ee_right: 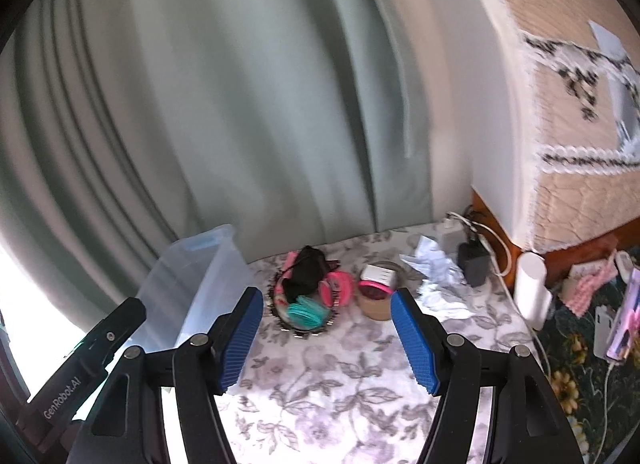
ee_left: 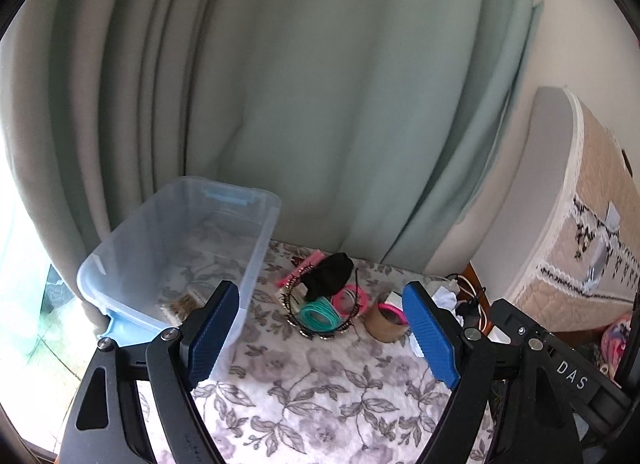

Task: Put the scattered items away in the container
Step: 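Move both tools back toward the headband and crumpled paper, then grasp the jeweled headband with left tool while right tool grasps the crumpled paper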

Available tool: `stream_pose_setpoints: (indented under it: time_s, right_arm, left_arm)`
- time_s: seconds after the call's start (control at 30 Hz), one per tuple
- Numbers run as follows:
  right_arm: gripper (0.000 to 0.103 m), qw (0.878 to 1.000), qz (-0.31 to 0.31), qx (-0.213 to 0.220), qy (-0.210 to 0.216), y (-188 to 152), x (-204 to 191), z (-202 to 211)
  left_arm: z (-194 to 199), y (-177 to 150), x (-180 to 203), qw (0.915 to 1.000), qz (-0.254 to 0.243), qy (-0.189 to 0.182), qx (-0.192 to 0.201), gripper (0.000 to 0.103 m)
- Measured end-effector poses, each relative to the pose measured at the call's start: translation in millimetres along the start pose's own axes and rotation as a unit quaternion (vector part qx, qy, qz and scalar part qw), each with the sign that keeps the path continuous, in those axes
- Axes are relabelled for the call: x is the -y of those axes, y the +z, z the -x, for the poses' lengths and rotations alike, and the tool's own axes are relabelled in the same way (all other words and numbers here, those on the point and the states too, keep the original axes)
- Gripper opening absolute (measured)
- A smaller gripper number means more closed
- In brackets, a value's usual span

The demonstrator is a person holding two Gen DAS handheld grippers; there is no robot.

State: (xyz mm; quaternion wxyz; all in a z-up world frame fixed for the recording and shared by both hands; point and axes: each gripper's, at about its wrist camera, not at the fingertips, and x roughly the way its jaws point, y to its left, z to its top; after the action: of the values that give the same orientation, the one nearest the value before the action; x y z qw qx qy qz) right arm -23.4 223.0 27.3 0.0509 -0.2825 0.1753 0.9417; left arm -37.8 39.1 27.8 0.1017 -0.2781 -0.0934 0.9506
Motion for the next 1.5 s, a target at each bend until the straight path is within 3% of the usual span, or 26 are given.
stream_pose_setpoints:
  time_s: [0.83, 1.07, 1.37, 1.5]
  right_arm:
    - [0.07, 0.991, -0.077, -0.088, -0.062, -32.2, 85.8, -78.3]
    - [0.07, 0.987, -0.089, -0.107, -0.078, -37.9, 102.2, -104.3]
    - [0.07, 0.982, -0.109, -0.126, -0.094, -38.4, 121.3, -135.2]
    - [0.07, 0.98, -0.112, -0.132, -0.097, -39.2, 125.0, -148.4]
  left_arm:
    - [-106.8, -54.0, 31.1, 0.9916, -0.06, 0.021, -0.113, 0.084]
    - [-138.6, -60.8, 35.4, 0.9903, -0.079, 0.015, -0.113, 0.084]
    - [-191.5, -44.1, 18.8, 0.9902, -0.083, 0.037, -0.105, 0.084]
    - [-206.7, -43.0, 30.3, 0.9897, -0.098, 0.019, -0.103, 0.084]
